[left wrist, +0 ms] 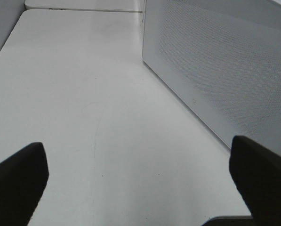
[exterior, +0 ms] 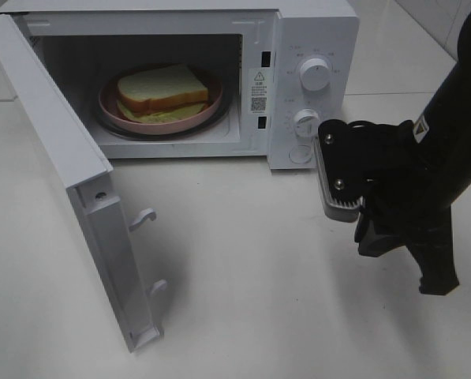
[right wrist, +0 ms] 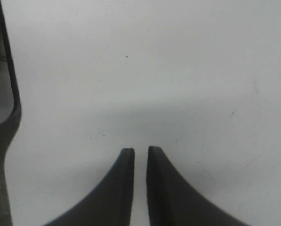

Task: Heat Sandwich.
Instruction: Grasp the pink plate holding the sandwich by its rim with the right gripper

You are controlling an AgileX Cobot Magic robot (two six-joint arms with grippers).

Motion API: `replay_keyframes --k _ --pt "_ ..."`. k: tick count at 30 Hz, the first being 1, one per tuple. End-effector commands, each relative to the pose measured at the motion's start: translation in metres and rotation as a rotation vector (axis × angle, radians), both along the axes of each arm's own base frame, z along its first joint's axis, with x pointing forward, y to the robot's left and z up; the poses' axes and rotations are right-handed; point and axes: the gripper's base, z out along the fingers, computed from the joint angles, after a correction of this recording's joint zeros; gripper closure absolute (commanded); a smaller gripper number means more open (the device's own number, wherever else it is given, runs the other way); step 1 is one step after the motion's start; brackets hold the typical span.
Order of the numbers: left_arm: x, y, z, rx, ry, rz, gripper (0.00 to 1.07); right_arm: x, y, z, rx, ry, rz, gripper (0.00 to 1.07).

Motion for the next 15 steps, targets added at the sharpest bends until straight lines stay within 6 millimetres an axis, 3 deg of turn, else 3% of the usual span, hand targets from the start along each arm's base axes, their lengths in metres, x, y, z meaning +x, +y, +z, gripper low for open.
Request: replay_keyframes --k 1,5,7,8,11,12,13,15 --pt "-0.0003 -0.0005 0.0007 -0.009 -0.017 0.002 0.09 0.0001 -0.0007 0.0036 -0.022 -0.026 0.182 0.95" --pt "-0.0003 -0.0005 0.0007 -0.009 -0.017 0.002 0.09 0.0008 -0.0005 0.0037 -0.023 -0.037 0.202 0.89" --pt "-0.0003 -0.0005 0.0007 -0.009 -0.017 0.002 0.09 0.0023 0.0002 0.0040 -0.014 -0.052 0.180 0.77" --pt "-0.0003 -0.0005 0.0007 -0.009 -0.017 0.002 0.09 0.0023 0.0002 0.0040 -0.014 -0.052 0.180 0.77" --pt "-0.0003 -0.0005 0.0007 -0.009 -0.017 0.002 0.09 0.0045 0.0013 0.0046 0.002 -0.073 0.139 0.56" --pt "-0.0003 -0.0005 0.0007 -0.009 -0.017 0.002 0.09 0.0052 0.0017 0.0048 0.016 -0.073 0.079 0.39" --pt "-0.0003 -0.0005 0.0007 -0.009 -0.017 0.002 0.09 0.0052 0.0017 0.0048 0.016 -0.073 0.079 0.39" --pt "-0.0003 -0.0005 0.0007 -0.009 -0.017 0.002 0.09 0.0059 0.0018 0.0049 0.028 -0.073 0.021 0.23"
